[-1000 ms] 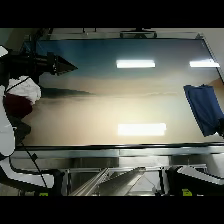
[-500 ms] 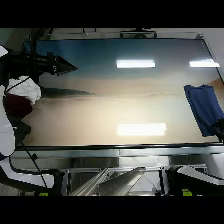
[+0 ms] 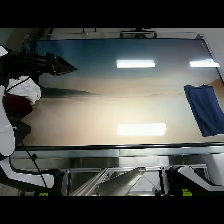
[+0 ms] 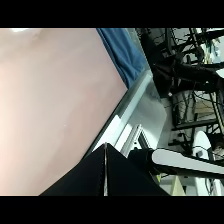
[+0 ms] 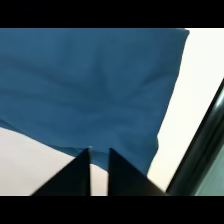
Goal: Fold the shirts.
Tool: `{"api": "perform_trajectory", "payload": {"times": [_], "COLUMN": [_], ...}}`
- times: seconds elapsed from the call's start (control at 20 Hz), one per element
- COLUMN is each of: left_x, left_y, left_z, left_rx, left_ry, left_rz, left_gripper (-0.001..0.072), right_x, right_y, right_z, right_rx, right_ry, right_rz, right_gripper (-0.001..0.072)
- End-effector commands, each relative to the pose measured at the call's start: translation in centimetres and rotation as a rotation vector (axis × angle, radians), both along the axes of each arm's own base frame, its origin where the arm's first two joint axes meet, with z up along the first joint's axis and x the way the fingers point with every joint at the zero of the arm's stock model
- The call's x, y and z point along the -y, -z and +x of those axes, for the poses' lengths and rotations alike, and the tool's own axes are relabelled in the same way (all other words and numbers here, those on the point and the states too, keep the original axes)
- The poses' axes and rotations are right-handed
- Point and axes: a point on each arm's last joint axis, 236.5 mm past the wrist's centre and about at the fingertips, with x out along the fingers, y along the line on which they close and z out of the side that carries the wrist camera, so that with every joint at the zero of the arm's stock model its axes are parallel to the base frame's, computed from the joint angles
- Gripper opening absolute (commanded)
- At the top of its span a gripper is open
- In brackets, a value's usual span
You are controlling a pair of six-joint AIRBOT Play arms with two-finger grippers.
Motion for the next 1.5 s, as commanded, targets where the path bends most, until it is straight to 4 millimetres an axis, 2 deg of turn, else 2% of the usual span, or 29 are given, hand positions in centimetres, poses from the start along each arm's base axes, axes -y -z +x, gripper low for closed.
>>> {"api": "perform_trajectory", "payload": {"times": [0.0, 0.15, 0.25, 0.35, 0.45, 0.55, 0.65, 0.75, 0.9, 1.15, 1.45], "left_x": [0.0, 0.1, 0.1, 0.3, 0.5, 0.8, 1.2, 1.4, 1.5, 1.6, 1.6], "left_y": [-0.4, -0.9, -1.0, -0.4, 1.3, 3.8, 6.5, 8.6, 9.5, 8.6, 8.6], "left_z": [-0.2, -0.7, -1.6, -3.0, -5.7, -9.1, -12.3, -14.9, -17.1, -17.8, -17.5], "left_rx": [0.009, 0.028, 0.053, 0.064, 0.030, -0.040, -0.108, -0.166, -0.189, -0.143, -0.133], "left_ry": [0.003, 0.014, 0.029, 0.014, 0.023, 0.027, 0.001, -0.017, -0.024, -0.031, -0.046], "left_rz": [-0.001, 0.004, 0.013, 0.010, 0.004, -0.004, -0.009, -0.013, -0.014, -0.009, -0.007], "left_gripper": [0.0001, 0.0001, 0.0001, 0.0000, 0.0001, 0.0001, 0.0001, 0.0001, 0.0001, 0.0002, 0.0002], "right_x": [-3.0, -7.6, -12.5, -18.5, -25.6, -32.5, -36.8, -39.0, -40.5, -42.0, -41.9], "right_y": [-5.2, -7.7, -8.2, -8.3, -8.4, -7.1, -4.8, -3.6, -3.3, -3.1, -3.1], "right_z": [4.2, 7.3, 8.5, 9.0, 8.4, 6.1, 3.7, 2.4, 2.0, -0.4, -0.4], "right_rx": [0.186, 0.274, 0.281, 0.318, 0.386, 0.411, 0.389, 0.365, 0.356, 0.295, 0.295], "right_ry": [-0.085, -0.211, -0.353, -0.493, -0.640, -0.785, -0.889, -0.956, -1.008, -1.070, -1.069], "right_rz": [0.000, 0.035, 0.071, 0.108, 0.170, 0.239, 0.254, 0.278, 0.294, 0.384, 0.384], "right_gripper": [0.0016, 0.0015, 0.0013, 0.0013, 0.0013, 0.0016, 0.0016, 0.0015, 0.0016, 0.0015, 0.0015]}}
